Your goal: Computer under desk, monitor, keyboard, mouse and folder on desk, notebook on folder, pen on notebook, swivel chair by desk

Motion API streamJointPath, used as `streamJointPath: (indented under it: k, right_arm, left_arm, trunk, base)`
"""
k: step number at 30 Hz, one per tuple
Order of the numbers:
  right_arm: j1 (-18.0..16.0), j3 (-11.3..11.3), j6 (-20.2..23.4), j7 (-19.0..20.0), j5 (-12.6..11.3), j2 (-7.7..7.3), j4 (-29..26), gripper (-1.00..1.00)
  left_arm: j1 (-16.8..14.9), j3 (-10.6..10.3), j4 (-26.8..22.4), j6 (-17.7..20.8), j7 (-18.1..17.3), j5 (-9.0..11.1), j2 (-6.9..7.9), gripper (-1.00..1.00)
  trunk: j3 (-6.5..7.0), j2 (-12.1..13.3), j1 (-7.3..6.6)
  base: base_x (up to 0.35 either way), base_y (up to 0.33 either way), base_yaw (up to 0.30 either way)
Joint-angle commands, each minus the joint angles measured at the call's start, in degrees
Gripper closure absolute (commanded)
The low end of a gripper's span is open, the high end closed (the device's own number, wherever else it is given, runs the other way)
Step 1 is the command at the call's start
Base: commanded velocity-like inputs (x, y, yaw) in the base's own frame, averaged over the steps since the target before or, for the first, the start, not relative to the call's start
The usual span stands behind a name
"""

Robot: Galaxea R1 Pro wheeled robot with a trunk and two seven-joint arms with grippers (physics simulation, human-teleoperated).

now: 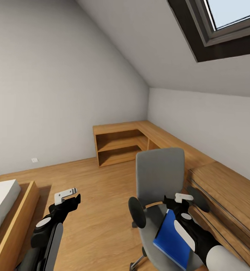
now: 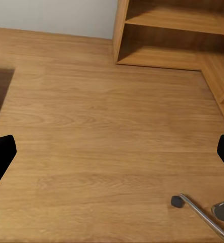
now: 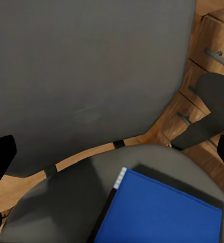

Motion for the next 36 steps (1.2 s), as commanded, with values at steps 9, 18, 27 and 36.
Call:
streamJointPath:
  k: [9, 18, 27, 36]
  right_arm:
    - [-1.29, 0.25, 5.54, -0.20, -0.71, -0.06, 2.50, -1.00]
    - [-10.35, 0.15, 14.28, 0.18, -1.14, 0.26, 10.82, -1.00]
    - [-16.74, 0.14, 18.91, 5.22, -1.17, 0.83, 20.27, -1.00]
    - [-17.90, 0.26, 13.92, 13.95, -0.99, 0.98, 24.60, -1.00]
  left_arm:
    - [-0.05, 0.03, -0.07, 0.35, 0.28, 0.34, -0.03, -1.00]
    - [-0.05, 0.00, -0.07, 0.36, 0.28, 0.34, -0.03, -1.00]
    - [-0.05, -0.10, -0.07, 0.36, 0.28, 0.34, -0.03, -1.00]
    - [-0.05, -0.15, -0.07, 0.36, 0.32, 0.34, -0.03, -1.00]
  trunk:
    - [-1.70, -3.68, 1.99]
    - [-3.31, -7.29, 3.97]
    - [-4.93, -10.90, 5.94]
    - [-6.55, -14.51, 7.92]
  base:
    - [0.000, 0.000, 0.000]
    - [0.000, 0.000, 0.000]
    - [0.000, 0.000, 0.000]
    - [0.000, 0.000, 0.000]
